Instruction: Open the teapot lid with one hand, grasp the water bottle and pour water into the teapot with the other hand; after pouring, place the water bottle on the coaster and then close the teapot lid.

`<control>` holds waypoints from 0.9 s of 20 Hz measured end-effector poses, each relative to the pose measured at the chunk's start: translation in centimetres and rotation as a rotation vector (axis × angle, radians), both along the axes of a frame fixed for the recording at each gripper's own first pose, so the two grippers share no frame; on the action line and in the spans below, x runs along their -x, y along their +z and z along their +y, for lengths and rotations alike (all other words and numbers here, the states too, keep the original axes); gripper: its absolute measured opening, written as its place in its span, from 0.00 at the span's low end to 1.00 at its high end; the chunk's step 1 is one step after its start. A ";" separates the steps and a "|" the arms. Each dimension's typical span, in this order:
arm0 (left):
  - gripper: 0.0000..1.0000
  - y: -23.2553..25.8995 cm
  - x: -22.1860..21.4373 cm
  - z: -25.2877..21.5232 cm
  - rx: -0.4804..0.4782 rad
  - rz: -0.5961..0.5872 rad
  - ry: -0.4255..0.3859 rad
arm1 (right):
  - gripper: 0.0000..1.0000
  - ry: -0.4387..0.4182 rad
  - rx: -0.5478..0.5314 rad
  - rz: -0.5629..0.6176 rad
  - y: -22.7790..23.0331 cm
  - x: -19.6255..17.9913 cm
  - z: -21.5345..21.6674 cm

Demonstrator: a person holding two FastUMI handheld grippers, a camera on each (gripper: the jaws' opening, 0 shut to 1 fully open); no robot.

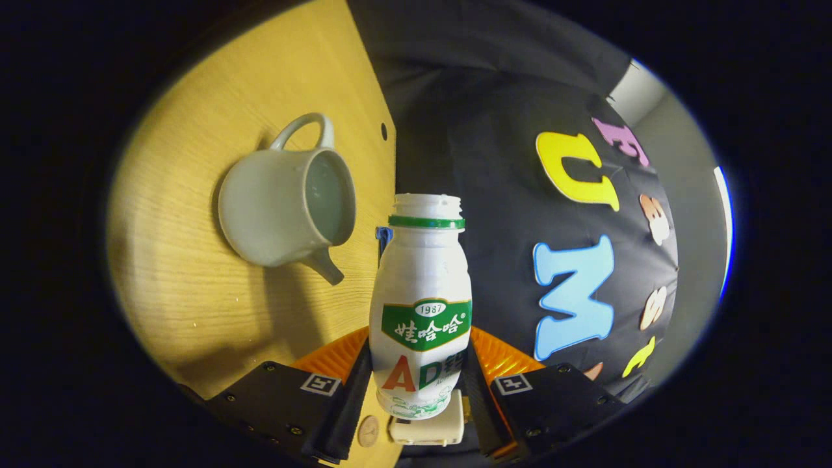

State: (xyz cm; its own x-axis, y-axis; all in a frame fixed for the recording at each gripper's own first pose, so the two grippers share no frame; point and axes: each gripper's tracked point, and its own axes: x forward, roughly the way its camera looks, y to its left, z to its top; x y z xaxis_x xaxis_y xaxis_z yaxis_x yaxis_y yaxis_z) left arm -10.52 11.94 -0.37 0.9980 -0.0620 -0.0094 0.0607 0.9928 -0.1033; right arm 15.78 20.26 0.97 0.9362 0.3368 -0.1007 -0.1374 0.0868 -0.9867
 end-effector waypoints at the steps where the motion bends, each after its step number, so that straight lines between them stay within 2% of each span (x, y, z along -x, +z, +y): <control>1: 0.16 0.2 -0.1 0.0 0.001 -0.002 0.001 | 0.71 -0.010 -0.042 0.039 -0.3 0.0 -0.1; 4: 0.16 0.8 -0.8 0.2 0.021 -0.007 0.001 | 0.71 -0.016 -0.175 0.123 0.2 0.6 -0.3; 5: 0.19 1.2 -1.1 0.5 0.023 -0.009 0.006 | 0.71 -0.011 -0.224 0.140 0.6 0.9 -0.4; 6: 0.16 1.4 -1.4 0.6 0.023 -0.015 0.012 | 0.71 -0.008 -0.276 0.151 1.1 1.2 -0.6; 10: 0.15 3.6 -3.1 1.6 0.013 -0.049 0.035 | 0.71 -0.010 -0.477 0.209 2.2 2.5 -2.4; 11: 0.19 3.9 -3.7 1.7 0.007 -0.047 0.037 | 0.71 -0.016 -0.530 0.227 2.4 2.9 -3.1; 12: 0.19 4.0 -4.4 1.8 0.007 -0.045 0.037 | 0.71 -0.020 -0.586 0.254 2.5 3.3 -3.7; 18: 0.19 4.1 -9.6 -0.6 0.072 -0.020 -0.021 | 0.71 -0.037 -0.911 0.439 2.8 6.7 -8.3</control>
